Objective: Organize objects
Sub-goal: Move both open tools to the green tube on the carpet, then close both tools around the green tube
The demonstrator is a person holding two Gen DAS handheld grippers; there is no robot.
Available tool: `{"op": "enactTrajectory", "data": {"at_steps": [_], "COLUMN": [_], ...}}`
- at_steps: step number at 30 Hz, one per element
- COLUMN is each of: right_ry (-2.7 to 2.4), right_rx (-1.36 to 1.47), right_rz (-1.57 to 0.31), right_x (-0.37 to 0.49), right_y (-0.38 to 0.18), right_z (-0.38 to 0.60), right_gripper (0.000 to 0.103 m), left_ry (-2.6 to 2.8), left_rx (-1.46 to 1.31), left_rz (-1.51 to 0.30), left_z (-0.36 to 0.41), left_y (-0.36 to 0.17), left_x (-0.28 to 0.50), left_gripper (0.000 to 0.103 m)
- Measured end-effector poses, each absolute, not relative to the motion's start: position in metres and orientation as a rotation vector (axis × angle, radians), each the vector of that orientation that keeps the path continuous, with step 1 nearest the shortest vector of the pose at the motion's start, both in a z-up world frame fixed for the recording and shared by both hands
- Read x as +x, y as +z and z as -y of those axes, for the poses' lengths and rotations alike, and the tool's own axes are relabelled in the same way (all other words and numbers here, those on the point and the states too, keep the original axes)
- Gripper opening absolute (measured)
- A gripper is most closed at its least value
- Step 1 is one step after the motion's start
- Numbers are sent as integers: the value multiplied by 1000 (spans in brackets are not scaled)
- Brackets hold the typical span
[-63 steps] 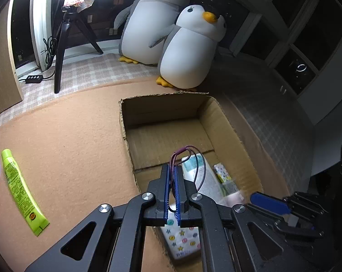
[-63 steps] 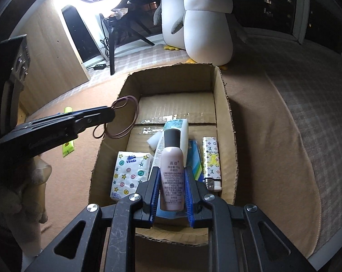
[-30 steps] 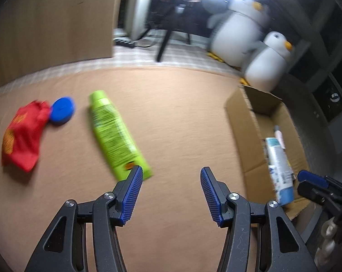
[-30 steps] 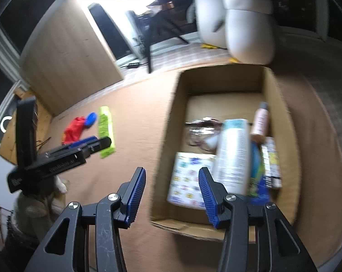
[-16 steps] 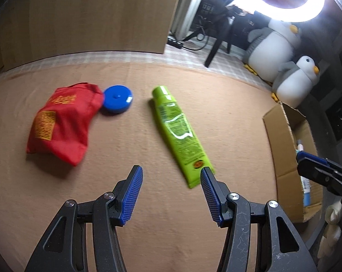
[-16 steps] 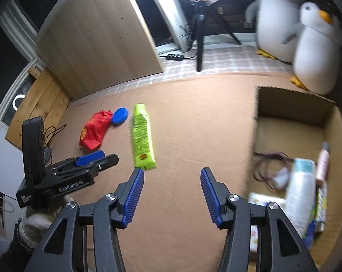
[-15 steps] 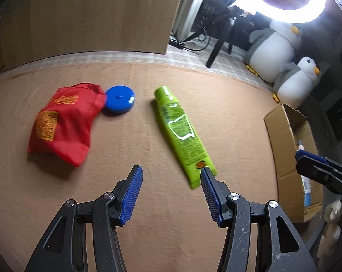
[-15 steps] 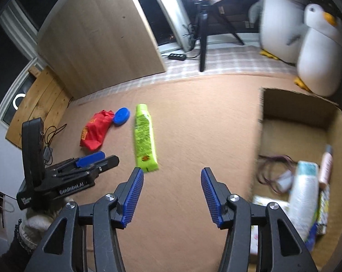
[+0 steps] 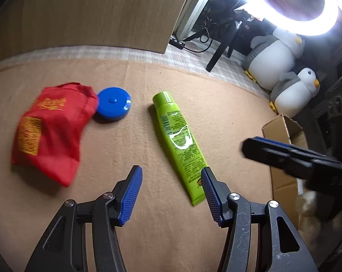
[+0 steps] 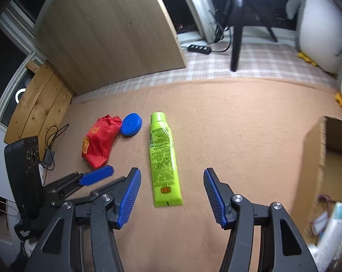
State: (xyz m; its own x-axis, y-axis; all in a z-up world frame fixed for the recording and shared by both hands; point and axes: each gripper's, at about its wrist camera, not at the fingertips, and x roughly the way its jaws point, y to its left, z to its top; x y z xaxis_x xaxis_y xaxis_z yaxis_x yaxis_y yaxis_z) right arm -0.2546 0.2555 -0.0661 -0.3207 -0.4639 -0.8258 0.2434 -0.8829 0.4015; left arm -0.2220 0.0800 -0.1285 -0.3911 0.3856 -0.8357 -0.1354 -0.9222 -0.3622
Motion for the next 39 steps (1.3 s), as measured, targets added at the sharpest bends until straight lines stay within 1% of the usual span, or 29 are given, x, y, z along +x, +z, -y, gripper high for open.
{"op": "enactTrajectory", "data": {"at_steps": [4,8,16,17,18,19,20,22,24,30,32,34,36,39], "right_ry": [-2184,-2157,-2072,-2065,-2054,-2039,-2023,-2013,-2000,-1984,-1984,-1989,-1997,-2001], "right_rx": [1531,1575,1622,1624,1627,1631,1637,1631,1628,1637,1641,1637,1630,1622], "right_rz": [257,231,303,301,291,284,285,282,293,376,411,424,426,441], "right_x": [-272,-285,-309,-311,-312,-313,-313,-313,-314,-314,-313,-311,-309,-306], "right_y": [-83,-101,-122,-123,-125,-127,-129,-131,-131,-135,-136,-135,-132,-127], "right_z": [-241,-230,-221,-220,-217,-214,-212,-209,-209,-213,-217,-219,-220,-222], "right_gripper": [54,54,53,51,45,41,34,31,23,21,20,20,18,16], "left_ry": [2319,2302,2269,2264,2260,2255,2248,2239,2250,2247,2247,2255,2250,2257], "left_rx": [-1524,-1534,-1519,-1513,-1510,-1504,-1499,-1492,-1483,-1474,-1478,-1487,-1492,-1484], "left_rz": [413,393,408,419,426,438,448,445,425,437,441,452,470,440], "left_z": [-81,-89,-97,-98,-96,-96,-95,-96,-98,-96,-96,-94,-92,-93], "left_y": [-142,-152,-161,-162,-162,-163,-163,-164,-163,-163,-163,-163,-164,-162], "left_x": [-235,-244,-255,-256,-257,-259,-260,-260,-259,-256,-256,-255,-255,-253], "left_gripper": [58,58,57,57,56,56,56,55,55,54,52,45,44,43]}}
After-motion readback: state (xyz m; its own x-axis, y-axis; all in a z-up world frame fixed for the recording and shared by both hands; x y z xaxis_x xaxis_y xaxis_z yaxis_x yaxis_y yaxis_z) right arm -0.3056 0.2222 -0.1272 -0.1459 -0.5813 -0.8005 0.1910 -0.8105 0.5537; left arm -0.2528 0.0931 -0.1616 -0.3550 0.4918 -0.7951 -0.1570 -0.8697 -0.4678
